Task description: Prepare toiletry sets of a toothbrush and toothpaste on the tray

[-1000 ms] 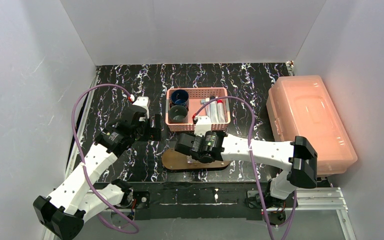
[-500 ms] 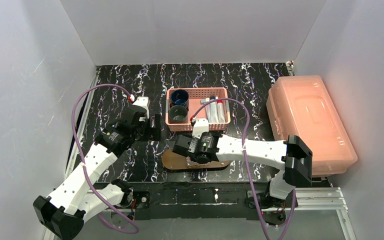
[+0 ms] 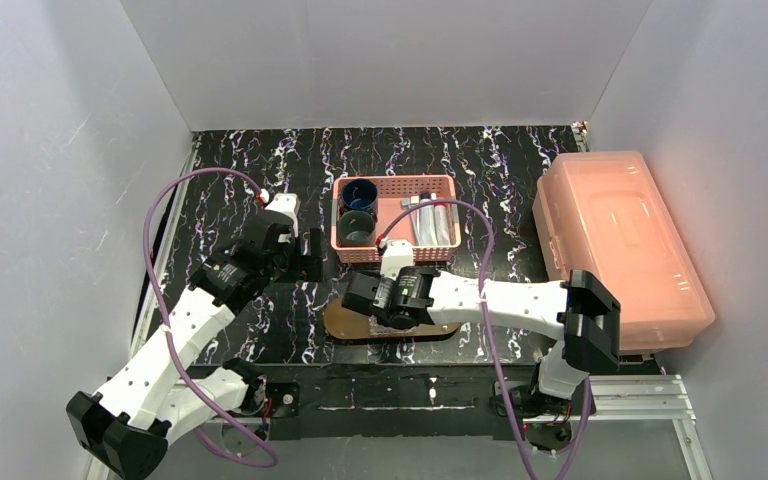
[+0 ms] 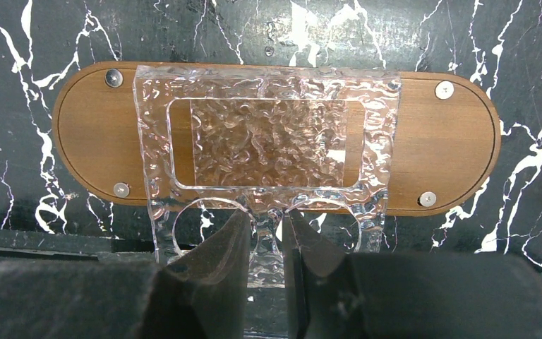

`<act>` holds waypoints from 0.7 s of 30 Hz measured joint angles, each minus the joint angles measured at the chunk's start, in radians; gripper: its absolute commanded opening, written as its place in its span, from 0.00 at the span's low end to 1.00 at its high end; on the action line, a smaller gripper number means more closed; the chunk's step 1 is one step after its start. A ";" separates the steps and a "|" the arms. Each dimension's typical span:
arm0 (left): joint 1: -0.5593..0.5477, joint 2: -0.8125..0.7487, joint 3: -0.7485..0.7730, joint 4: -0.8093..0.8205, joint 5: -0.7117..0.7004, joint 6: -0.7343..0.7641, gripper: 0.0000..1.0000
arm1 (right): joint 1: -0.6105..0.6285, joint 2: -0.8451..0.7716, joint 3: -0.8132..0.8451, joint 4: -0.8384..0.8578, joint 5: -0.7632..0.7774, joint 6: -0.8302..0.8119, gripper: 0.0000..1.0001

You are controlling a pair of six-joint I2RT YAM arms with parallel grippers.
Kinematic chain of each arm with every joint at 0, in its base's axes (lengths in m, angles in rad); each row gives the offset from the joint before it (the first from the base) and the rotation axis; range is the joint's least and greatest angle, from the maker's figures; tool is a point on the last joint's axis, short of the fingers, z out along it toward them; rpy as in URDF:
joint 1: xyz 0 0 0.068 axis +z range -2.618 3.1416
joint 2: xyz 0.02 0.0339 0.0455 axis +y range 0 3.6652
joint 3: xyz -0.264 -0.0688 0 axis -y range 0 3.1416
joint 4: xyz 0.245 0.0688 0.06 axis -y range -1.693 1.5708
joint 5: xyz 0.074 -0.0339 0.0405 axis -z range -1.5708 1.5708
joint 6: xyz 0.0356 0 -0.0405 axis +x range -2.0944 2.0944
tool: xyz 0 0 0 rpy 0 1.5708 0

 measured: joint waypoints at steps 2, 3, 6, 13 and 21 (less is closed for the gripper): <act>0.000 0.000 0.000 0.000 0.000 0.000 0.98 | 0.000 0.006 0.000 0.001 -0.002 0.000 0.01; 0.000 0.000 0.000 0.000 0.000 0.000 0.98 | 0.001 0.009 0.000 0.002 -0.003 0.000 0.01; 0.000 0.000 0.000 0.000 0.000 0.000 0.98 | 0.003 0.020 0.000 0.001 -0.004 0.000 0.01; 0.000 -0.002 0.000 0.000 0.000 0.000 0.98 | 0.006 0.028 0.000 0.001 -0.003 0.004 0.01; 0.000 -0.002 0.000 0.000 0.000 0.000 0.98 | 0.006 0.029 0.000 0.000 0.006 0.012 0.02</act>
